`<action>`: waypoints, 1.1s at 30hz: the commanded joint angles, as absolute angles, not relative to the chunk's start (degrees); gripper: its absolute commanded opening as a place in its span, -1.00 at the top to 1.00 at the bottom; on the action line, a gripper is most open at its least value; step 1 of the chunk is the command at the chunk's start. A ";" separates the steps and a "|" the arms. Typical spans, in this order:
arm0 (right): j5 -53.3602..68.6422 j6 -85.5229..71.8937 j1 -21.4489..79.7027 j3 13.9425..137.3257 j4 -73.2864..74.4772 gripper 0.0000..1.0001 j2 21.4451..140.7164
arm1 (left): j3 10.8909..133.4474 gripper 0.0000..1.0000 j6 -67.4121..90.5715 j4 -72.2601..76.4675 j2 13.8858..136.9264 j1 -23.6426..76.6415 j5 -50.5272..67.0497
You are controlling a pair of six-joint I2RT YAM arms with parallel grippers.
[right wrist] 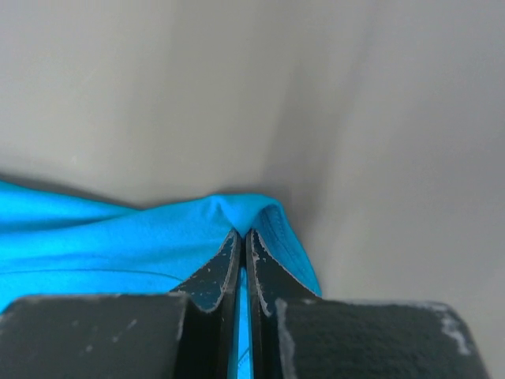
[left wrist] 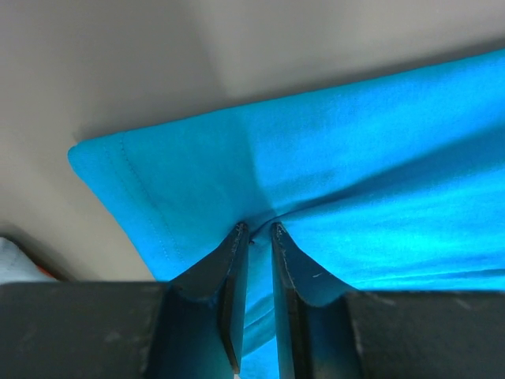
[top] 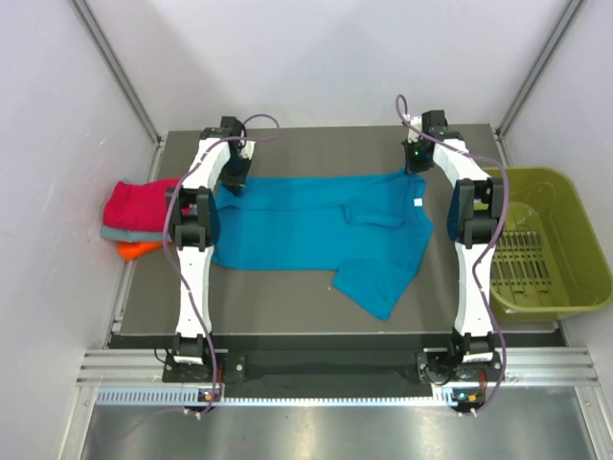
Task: Fold and stack the t-shirts
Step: Fold the tshirt
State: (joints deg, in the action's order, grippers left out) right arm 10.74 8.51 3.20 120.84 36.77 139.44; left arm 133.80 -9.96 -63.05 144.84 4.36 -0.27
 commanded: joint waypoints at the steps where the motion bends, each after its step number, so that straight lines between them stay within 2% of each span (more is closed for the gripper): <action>1: 7.48 9.23 2.20 125.59 34.19 1.00 140.88 | 134.91 0.53 -10.37 -52.12 150.38 3.16 -5.62; 8: 7.21 9.32 2.29 128.58 32.78 1.00 142.73 | 138.69 0.48 -9.93 -49.14 152.31 3.25 -6.24; 12: 7.56 8.79 2.46 129.46 32.43 1.00 142.21 | 141.32 0.34 -9.84 -49.13 151.62 3.51 -4.49; 13: 7.56 8.70 2.46 129.38 32.34 0.96 140.90 | 141.59 0.24 -9.84 -49.13 150.83 3.95 -4.13; 14: 7.47 8.44 2.46 129.29 32.43 0.90 140.11 | 142.11 0.24 -8.80 -49.04 148.47 4.04 -3.52; 15: 7.04 8.35 2.55 128.85 32.43 0.62 138.97 | 142.29 0.23 -8.09 -49.13 146.88 4.22 -2.91; 18: 5.10 8.35 2.55 126.23 31.73 0.15 131.86 | 140.72 0.17 -6.86 -48.96 137.75 4.57 -2.03; 19: 4.05 8.18 2.55 125.17 31.29 0.08 127.57 | 139.15 0.10 -6.77 -48.52 134.85 4.66 -1.85; 20: 3.96 7.74 2.72 124.29 31.12 0.05 125.44 | 136.87 -0.08 -5.90 -47.38 128.65 4.66 -3.41; 22: 4.48 7.65 3.07 121.74 31.03 0.00 119.57 | 127.39 -0.18 -4.84 -45.19 122.20 4.05 -3.78; 26: 8.43 9.13 5.18 114.72 31.90 0.00 110.58 | 112.53 -0.20 -4.67 -45.52 107.36 3.60 -3.25; 28: 12.03 11.41 6.41 108.22 32.60 0.00 105.59 | 105.05 -0.21 -3.87 -47.62 104.17 3.43 -1.59; 32: 16.69 26.14 13.51 93.20 34.28 0.07 96.70 | 92.24 -0.19 -1.33 -47.99 99.15 3.34 -0.80; 33: 18.00 28.28 14.49 86.03 33.84 0.08 94.68 | 90.46 -0.18 -0.97 -47.55 98.79 3.25 -0.27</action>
